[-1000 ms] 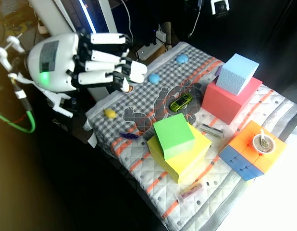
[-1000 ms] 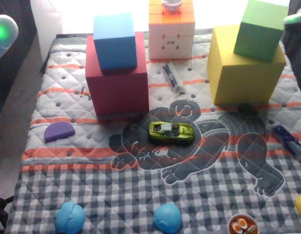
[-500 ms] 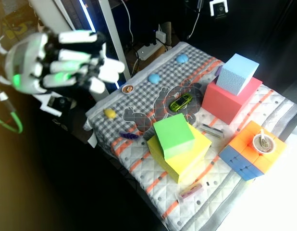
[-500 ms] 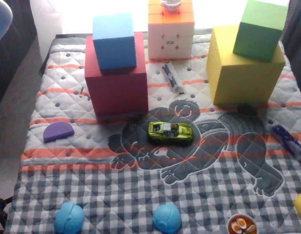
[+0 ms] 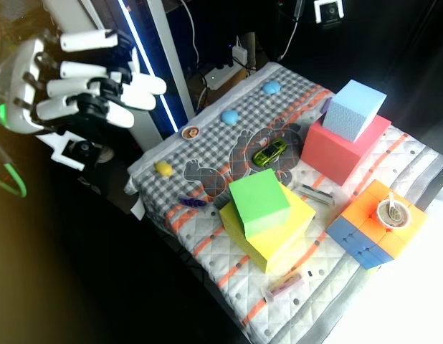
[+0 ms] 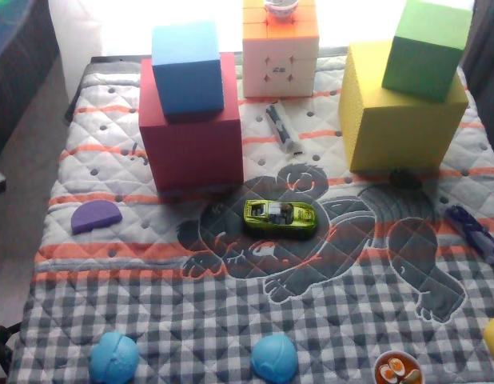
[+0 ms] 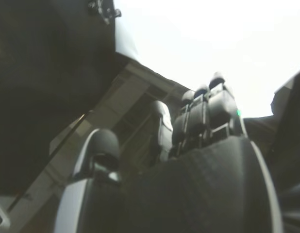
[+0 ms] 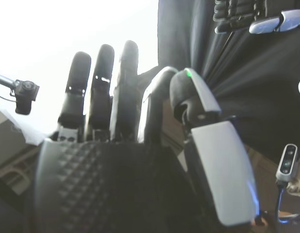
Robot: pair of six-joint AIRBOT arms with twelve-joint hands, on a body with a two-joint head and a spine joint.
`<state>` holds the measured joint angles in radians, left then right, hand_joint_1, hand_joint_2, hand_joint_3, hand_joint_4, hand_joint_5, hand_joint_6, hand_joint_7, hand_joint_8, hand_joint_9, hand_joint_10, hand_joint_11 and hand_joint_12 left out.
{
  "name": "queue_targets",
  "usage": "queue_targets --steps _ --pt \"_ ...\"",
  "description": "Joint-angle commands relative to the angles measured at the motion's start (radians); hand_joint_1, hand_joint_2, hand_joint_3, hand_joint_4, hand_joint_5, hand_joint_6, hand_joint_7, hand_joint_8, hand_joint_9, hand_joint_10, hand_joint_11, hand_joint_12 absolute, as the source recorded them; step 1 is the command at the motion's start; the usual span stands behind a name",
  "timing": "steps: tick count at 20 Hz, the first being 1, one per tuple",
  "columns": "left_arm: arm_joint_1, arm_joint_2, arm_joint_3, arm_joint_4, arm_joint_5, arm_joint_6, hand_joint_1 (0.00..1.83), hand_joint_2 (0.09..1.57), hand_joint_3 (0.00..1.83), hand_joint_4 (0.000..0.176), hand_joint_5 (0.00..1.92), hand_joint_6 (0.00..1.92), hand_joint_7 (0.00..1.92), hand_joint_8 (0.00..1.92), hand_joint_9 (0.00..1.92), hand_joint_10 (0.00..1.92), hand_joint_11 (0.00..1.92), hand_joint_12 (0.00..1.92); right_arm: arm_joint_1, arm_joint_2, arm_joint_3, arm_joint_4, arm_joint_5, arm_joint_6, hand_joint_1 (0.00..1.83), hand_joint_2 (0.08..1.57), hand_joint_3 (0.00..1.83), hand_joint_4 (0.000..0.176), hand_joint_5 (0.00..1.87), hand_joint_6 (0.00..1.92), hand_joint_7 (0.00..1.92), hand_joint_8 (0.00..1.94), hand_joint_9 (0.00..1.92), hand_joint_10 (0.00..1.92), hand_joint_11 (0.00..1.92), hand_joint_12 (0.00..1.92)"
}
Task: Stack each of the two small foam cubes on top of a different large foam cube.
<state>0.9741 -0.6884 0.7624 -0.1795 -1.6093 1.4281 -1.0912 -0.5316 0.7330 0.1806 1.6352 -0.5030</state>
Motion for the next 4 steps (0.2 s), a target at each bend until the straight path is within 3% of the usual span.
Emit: queue_targets --steps 1,4 --pt "-0.024 0.011 -0.001 0.031 -0.122 0.015 0.20 1.48 0.01 0.135 0.00 0.96 0.00 0.00 0.00 0.00 0.00 0.00 0.019 0.008 0.002 0.010 0.127 0.002 0.65 1.43 0.00 0.176 0.43 1.77 0.67 0.05 0.27 0.78 0.00 1.60" --pt "-0.103 0.047 -0.009 0.066 -0.122 0.032 0.20 1.48 0.01 0.135 0.00 0.96 0.00 0.00 0.00 0.00 0.00 0.00 0.061 0.019 -0.009 -0.015 0.128 0.002 0.65 1.43 0.00 0.176 0.43 1.77 0.67 0.05 0.27 0.78 0.00 1.60"
